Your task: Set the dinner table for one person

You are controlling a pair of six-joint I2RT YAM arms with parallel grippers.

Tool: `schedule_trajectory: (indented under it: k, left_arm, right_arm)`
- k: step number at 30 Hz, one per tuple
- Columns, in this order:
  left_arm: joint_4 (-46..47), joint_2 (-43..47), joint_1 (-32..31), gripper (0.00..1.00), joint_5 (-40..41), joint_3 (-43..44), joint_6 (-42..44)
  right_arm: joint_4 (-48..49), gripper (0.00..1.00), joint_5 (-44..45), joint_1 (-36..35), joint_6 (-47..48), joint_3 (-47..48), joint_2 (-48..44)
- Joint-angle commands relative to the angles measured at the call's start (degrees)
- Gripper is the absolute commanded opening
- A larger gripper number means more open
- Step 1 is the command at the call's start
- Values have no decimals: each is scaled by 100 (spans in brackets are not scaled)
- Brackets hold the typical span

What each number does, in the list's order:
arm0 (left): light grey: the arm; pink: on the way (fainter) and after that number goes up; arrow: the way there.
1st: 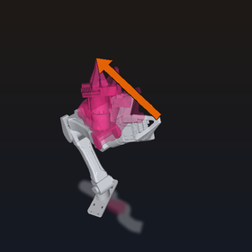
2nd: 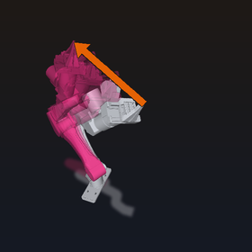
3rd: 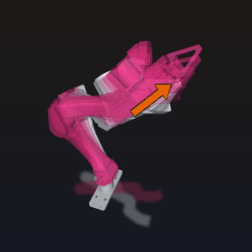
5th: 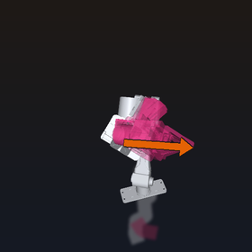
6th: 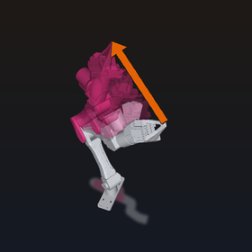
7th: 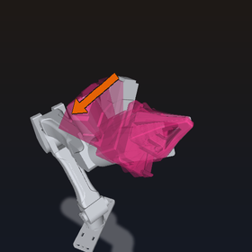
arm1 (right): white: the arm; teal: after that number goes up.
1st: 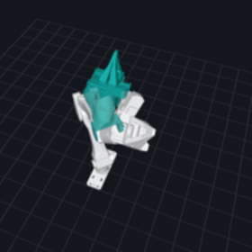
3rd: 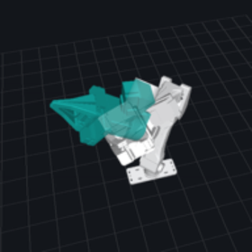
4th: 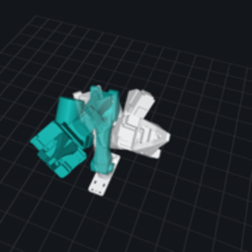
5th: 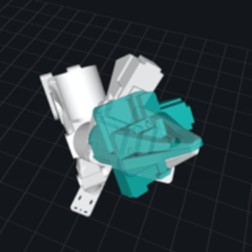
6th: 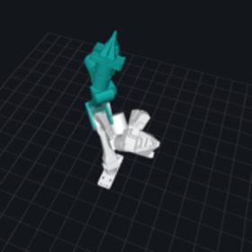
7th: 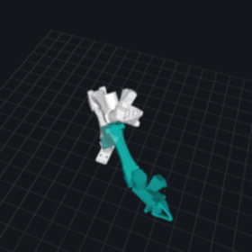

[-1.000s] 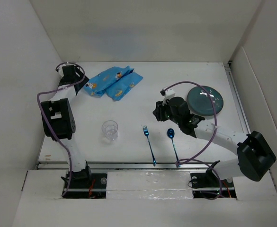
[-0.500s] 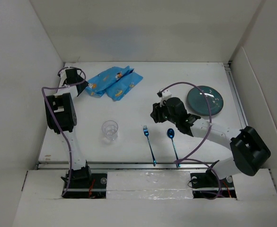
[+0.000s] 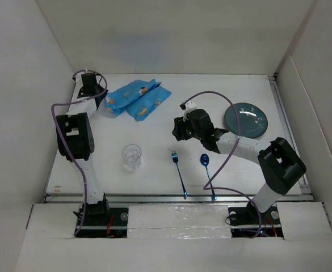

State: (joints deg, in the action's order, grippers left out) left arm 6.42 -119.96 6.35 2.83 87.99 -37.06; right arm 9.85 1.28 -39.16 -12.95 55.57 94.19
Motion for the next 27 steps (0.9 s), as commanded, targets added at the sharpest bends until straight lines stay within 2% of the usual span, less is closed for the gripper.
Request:
schedule_trajectory:
  k: [1,6,11,14,19,21,24,27]
  left_arm:
    - [686,1544,-669,0,-248,428,224]
    - [527,2317,-1696,0,-546,1369,621]
    - [703,2688,-2102,0,-1055,1897,332]
    - [914,2829,-2103,0,-1250,2135,67]
    - [730,2724,-2103,0,-1083,2557,304]
    - [765,2671,-2103,0,-1153,2522,357]
    - [879,2610,-2103,0,-1153,2356,401]
    - [870,2346,-2042,0,-1460,2407,235]
  right_arm:
    - [308,56,-75,101,-32,428,-94]
    - [115,59,30,224,38,437,-524]
    - [-26,65,74,418,82,305,-1051]
    - [-106,73,57,549,108,288,-1157]
    - [-80,87,-31,742,144,288,-1000]
    - [-1,96,-84,795,144,331,-842]
    - [297,99,-976,927,153,419,-631]
    - [797,96,-1279,989,56,559,-192]
